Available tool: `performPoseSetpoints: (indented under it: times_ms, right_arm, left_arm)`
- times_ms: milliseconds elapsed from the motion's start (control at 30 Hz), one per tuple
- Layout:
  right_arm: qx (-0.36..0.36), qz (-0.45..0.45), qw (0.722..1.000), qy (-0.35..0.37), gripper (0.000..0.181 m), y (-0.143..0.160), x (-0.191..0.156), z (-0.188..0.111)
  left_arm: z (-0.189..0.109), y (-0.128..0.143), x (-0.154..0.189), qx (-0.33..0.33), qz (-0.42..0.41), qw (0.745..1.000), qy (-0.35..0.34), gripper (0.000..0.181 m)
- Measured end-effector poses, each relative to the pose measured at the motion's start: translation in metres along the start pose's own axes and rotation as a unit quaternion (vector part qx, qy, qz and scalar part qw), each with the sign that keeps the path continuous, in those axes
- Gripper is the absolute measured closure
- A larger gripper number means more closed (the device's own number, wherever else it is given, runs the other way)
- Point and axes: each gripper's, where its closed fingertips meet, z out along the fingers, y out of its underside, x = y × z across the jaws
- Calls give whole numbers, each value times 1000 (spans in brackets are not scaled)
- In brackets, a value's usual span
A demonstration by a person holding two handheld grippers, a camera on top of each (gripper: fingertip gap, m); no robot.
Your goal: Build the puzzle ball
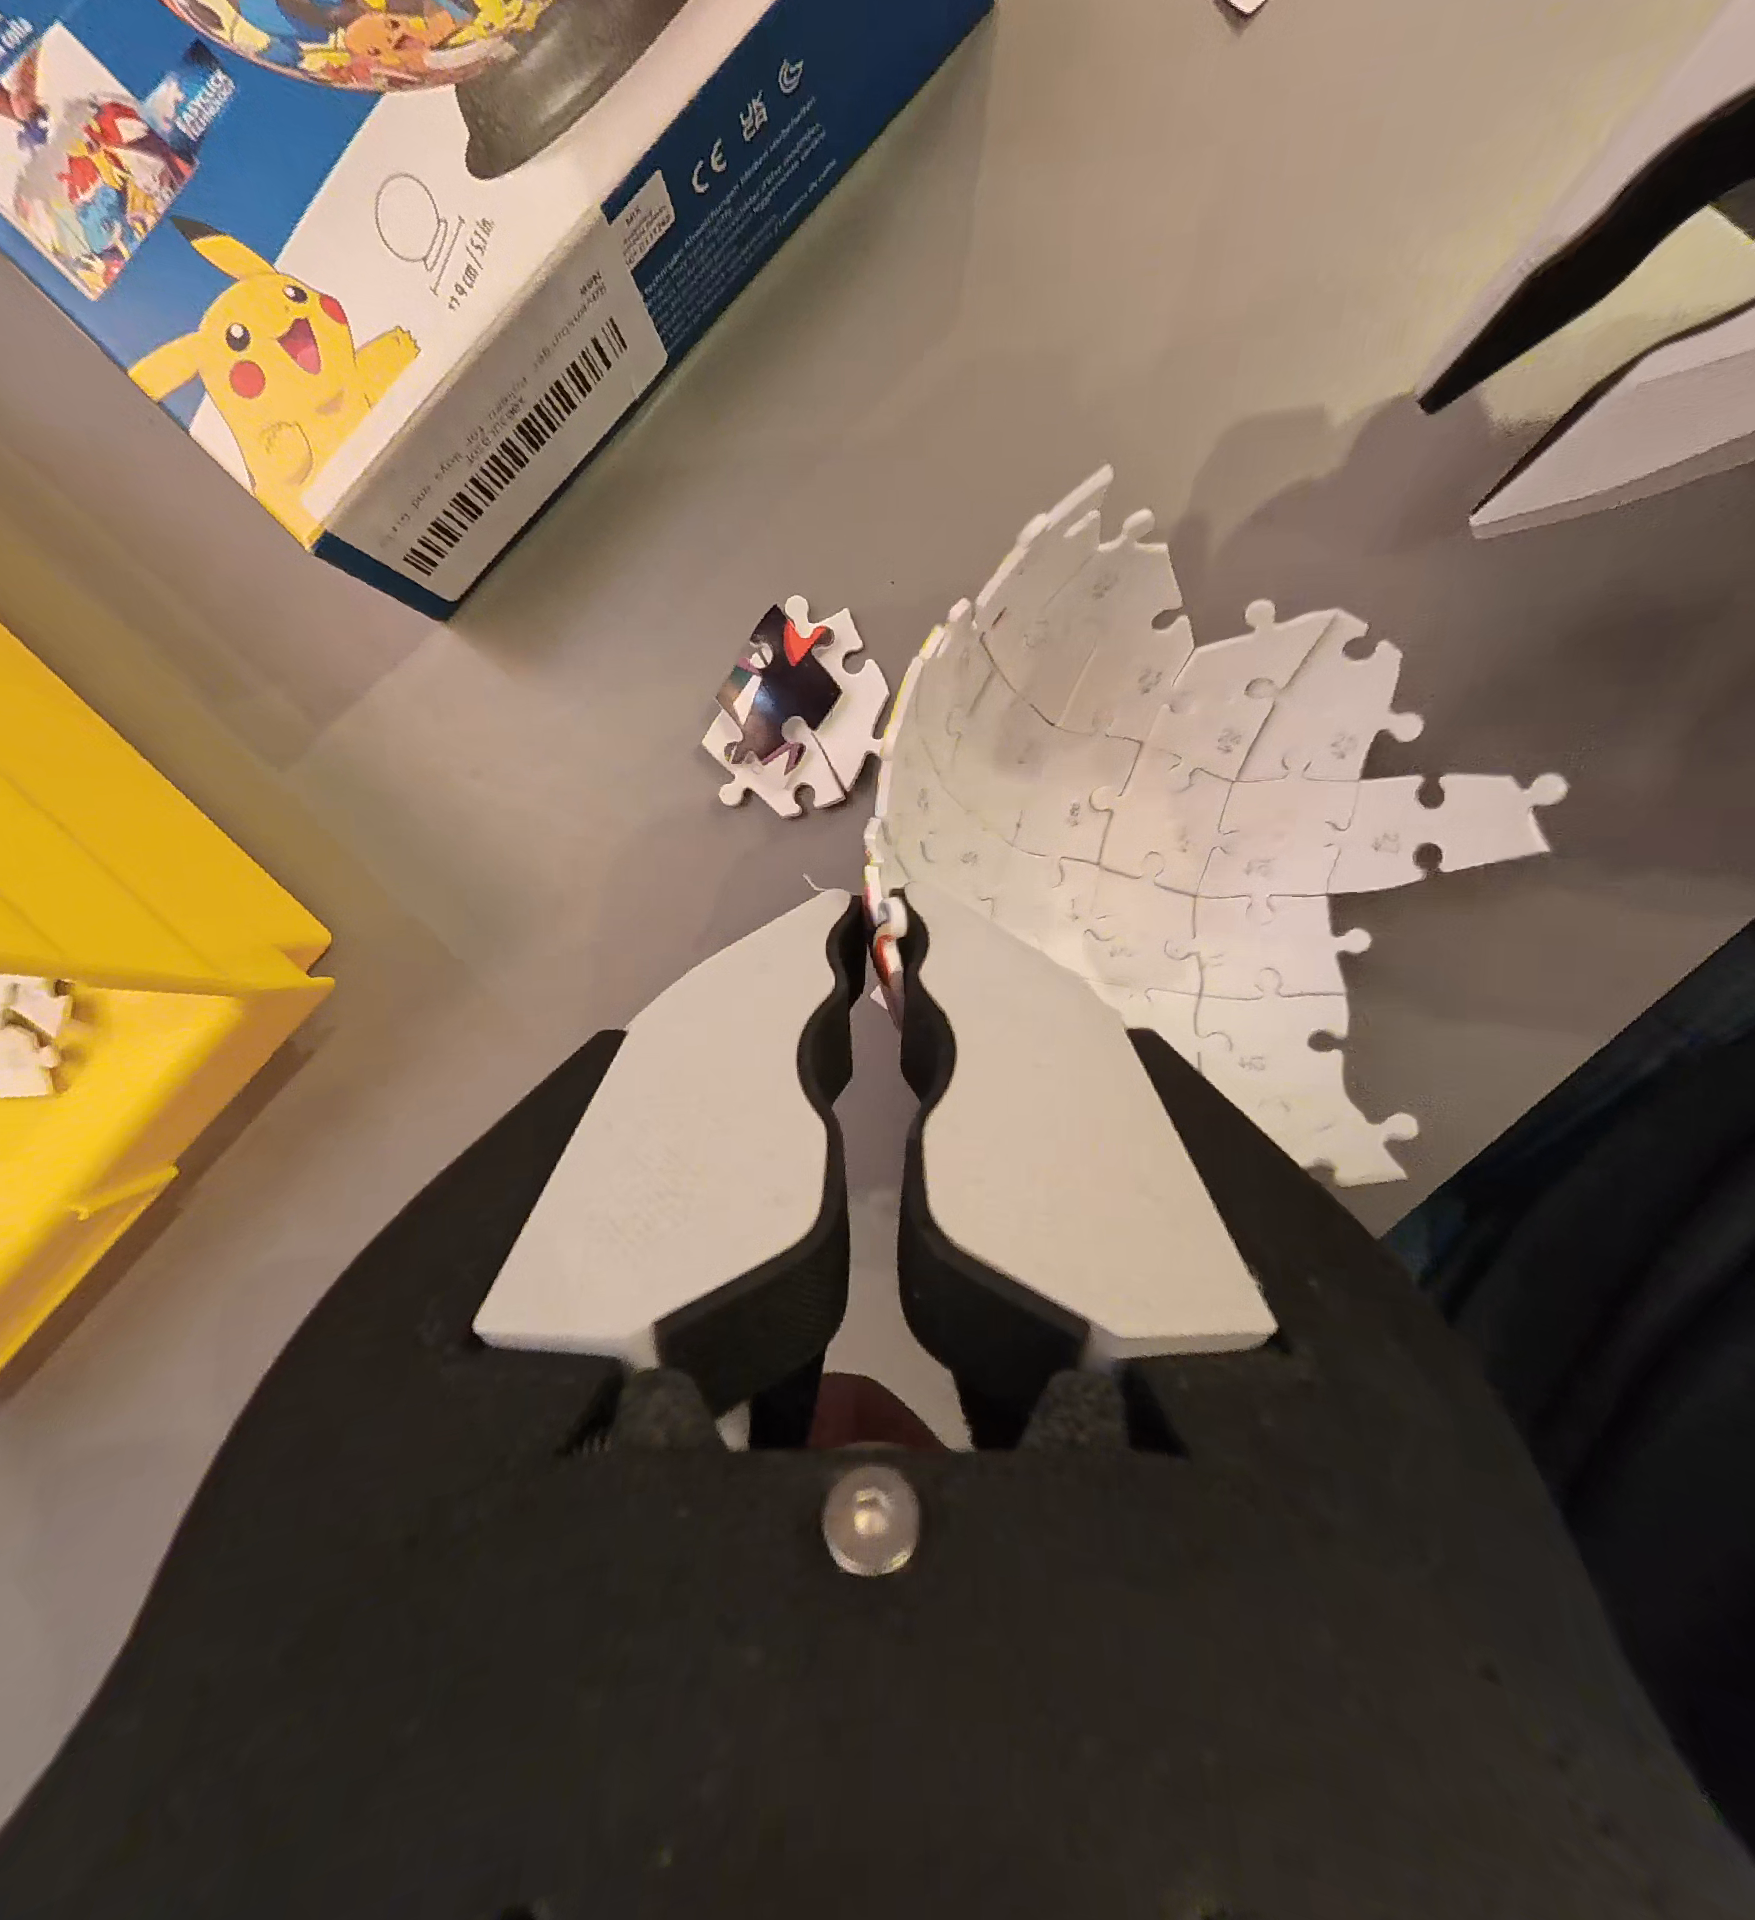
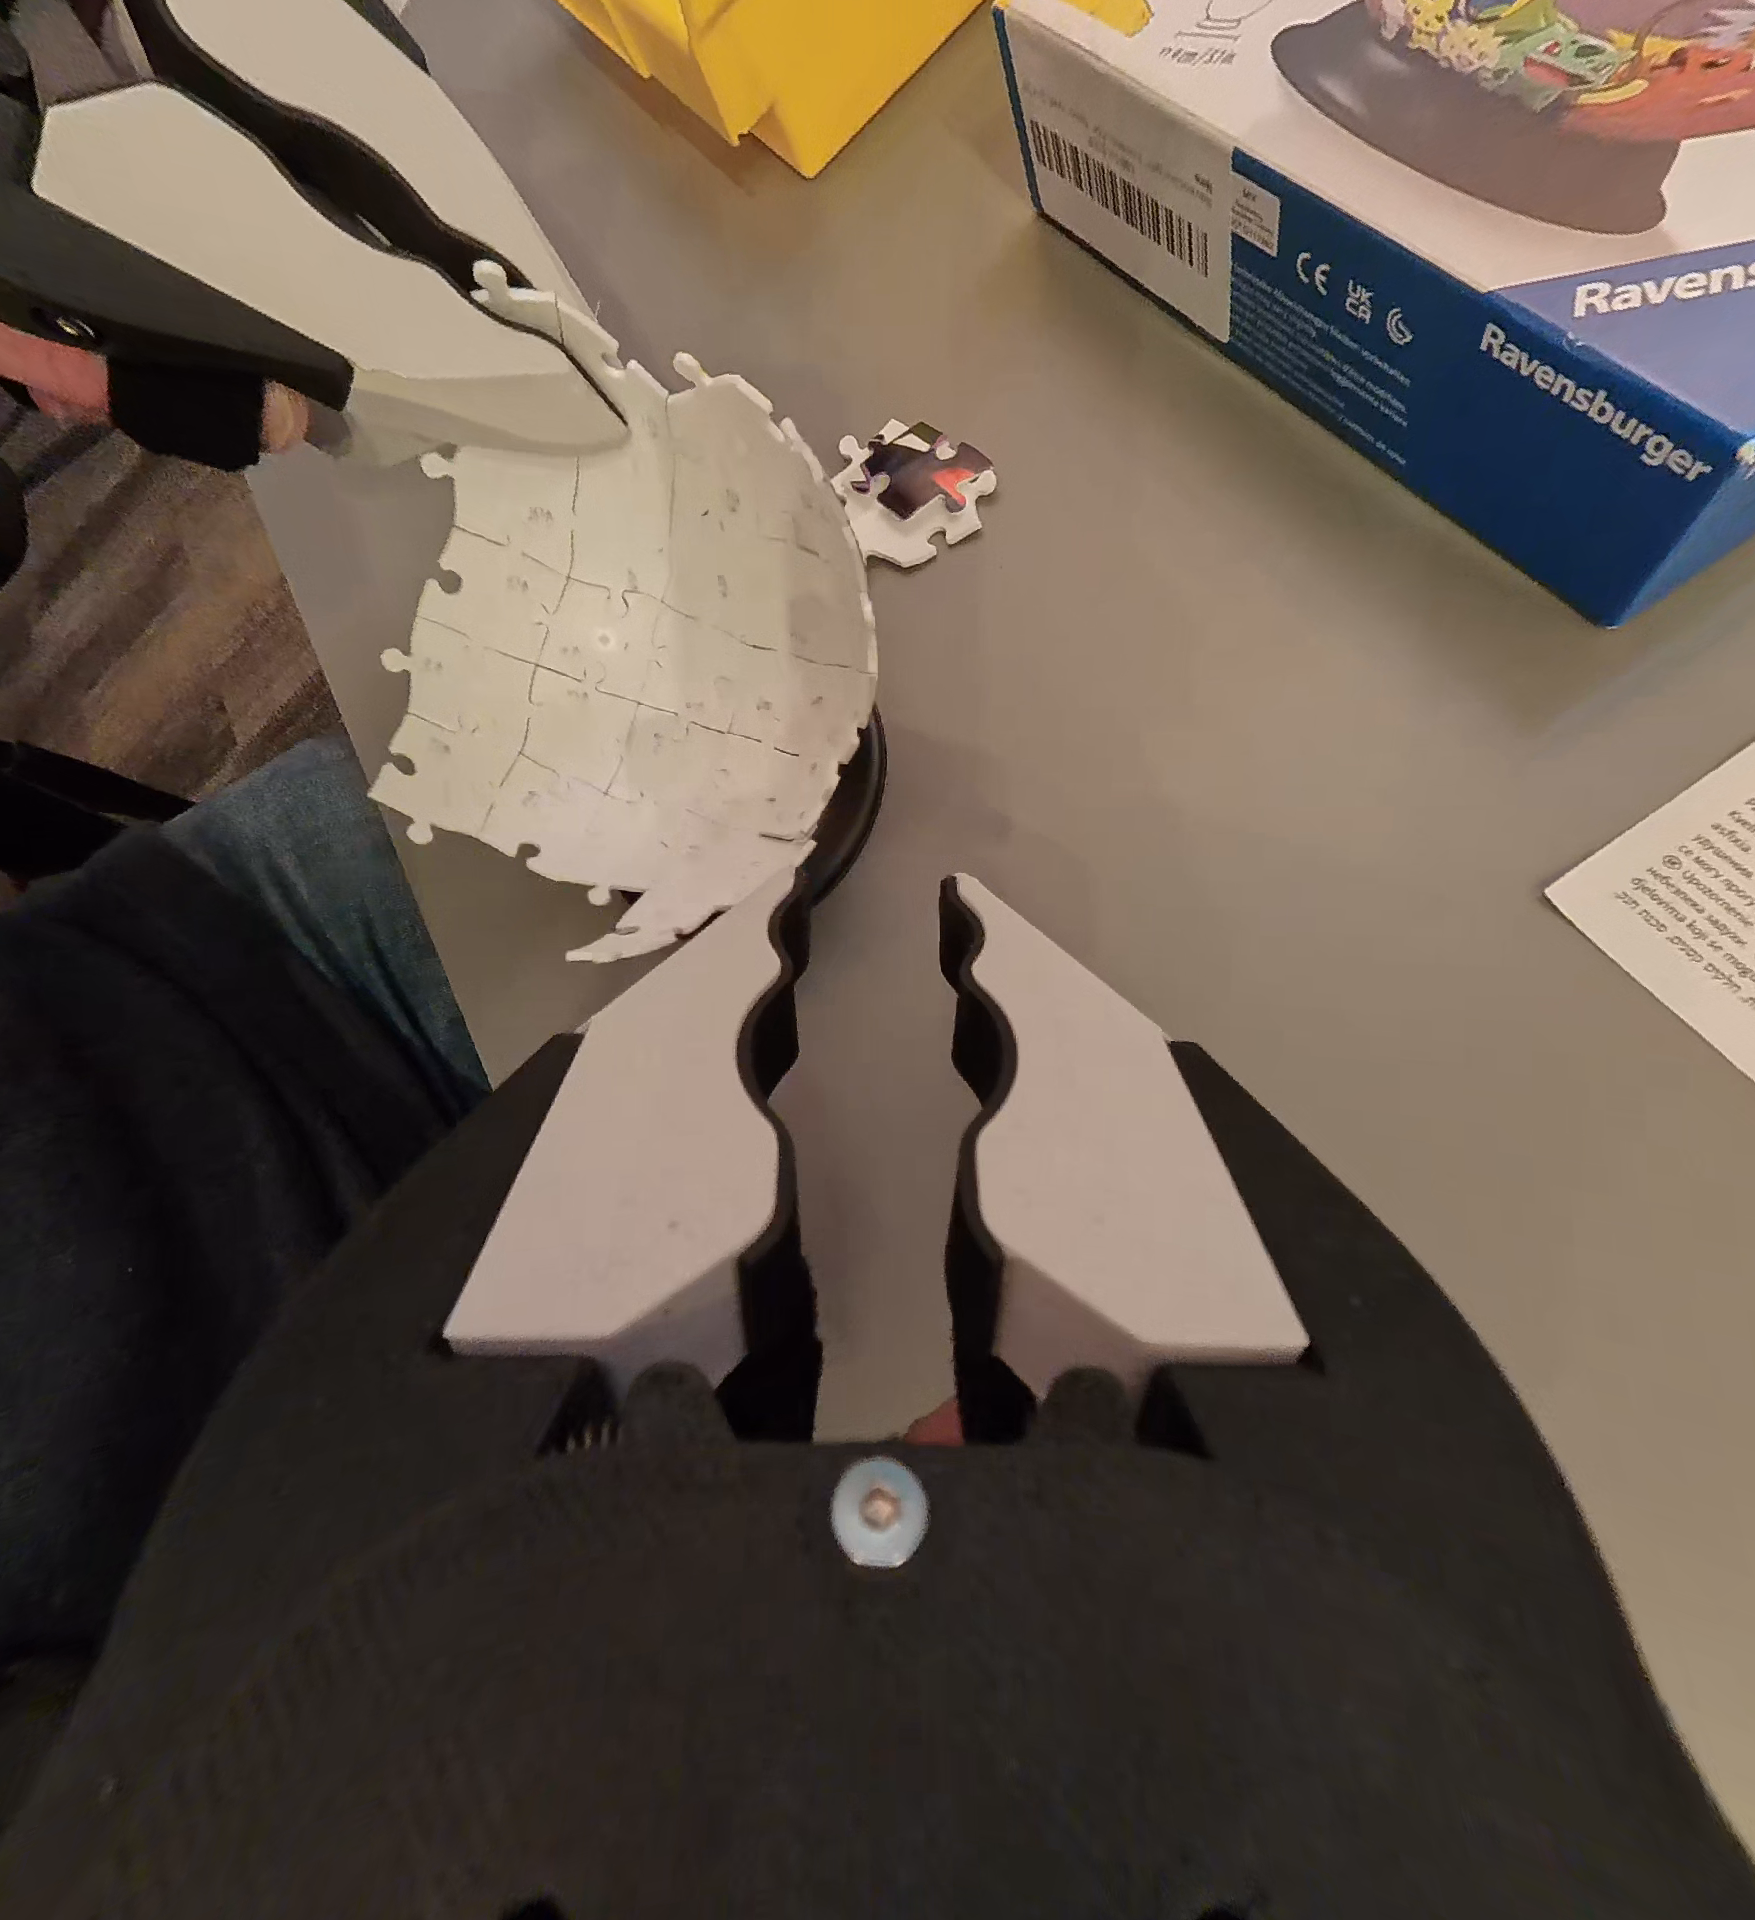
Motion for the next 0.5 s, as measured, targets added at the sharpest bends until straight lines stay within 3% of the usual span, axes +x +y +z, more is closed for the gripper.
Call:
performPoseSetpoints:
  times_ms: [267,500]
  right_arm:
    - [6,-41,999,-13,159,-5,-9,1]
    - [0,-162,986,-41,165,-8,-42,20]
  left_arm:
    - [-10,5,-4,-42,46,998,3,178]
    - [-13,5,-6,-100,112,989,-1,179]
